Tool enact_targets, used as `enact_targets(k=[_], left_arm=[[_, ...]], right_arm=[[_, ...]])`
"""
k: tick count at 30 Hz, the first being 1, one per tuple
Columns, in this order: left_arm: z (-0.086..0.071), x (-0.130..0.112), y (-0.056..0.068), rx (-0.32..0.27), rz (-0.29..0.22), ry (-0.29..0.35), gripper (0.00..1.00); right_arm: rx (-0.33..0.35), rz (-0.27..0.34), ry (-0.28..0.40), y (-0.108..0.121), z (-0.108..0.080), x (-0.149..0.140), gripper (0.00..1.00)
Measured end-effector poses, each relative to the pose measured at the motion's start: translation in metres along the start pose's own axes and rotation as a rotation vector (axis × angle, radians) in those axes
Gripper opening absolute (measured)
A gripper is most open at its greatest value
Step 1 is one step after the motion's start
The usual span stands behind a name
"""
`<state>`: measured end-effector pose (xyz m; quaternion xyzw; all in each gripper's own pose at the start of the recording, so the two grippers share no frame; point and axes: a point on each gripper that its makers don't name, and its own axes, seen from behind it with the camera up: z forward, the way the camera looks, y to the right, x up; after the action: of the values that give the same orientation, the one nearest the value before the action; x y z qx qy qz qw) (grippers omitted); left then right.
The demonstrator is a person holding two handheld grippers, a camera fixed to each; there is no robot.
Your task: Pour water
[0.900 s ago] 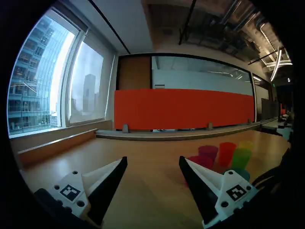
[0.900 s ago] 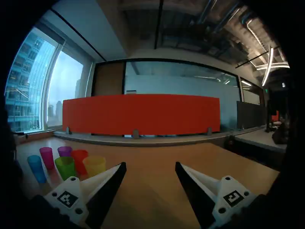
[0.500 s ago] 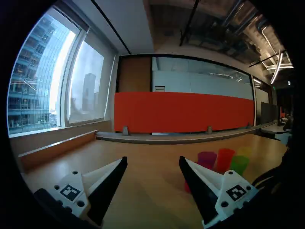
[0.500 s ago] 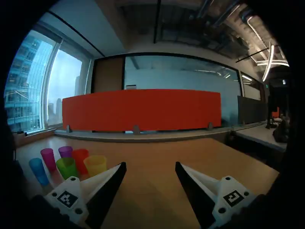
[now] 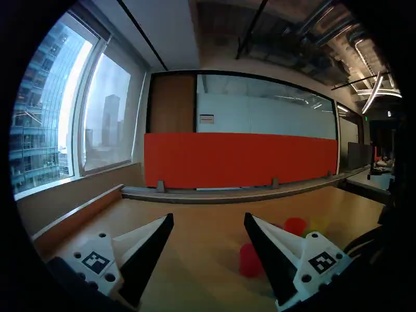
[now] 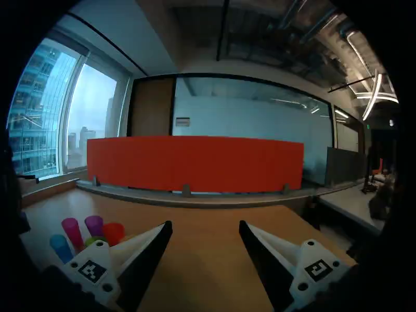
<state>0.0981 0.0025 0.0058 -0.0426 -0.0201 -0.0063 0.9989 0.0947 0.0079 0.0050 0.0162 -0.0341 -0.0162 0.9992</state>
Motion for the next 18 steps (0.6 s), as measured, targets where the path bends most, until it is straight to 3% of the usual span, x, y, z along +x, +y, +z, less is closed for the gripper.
enact_targets(k=[11, 18], left_arm=[[0.003, 0.057, -0.001, -0.030, 0.011, -0.016, 1.00], [0.003, 0.087, 0.009, -0.085, 0.030, -0.004, 1.00]], right_arm=[[0.028, 0.016, 0.016, -0.003, -0.009, 0.068, 1.00], [0.070, 0.041, 0.011, -0.008, -0.002, 0.085, 1.00]])
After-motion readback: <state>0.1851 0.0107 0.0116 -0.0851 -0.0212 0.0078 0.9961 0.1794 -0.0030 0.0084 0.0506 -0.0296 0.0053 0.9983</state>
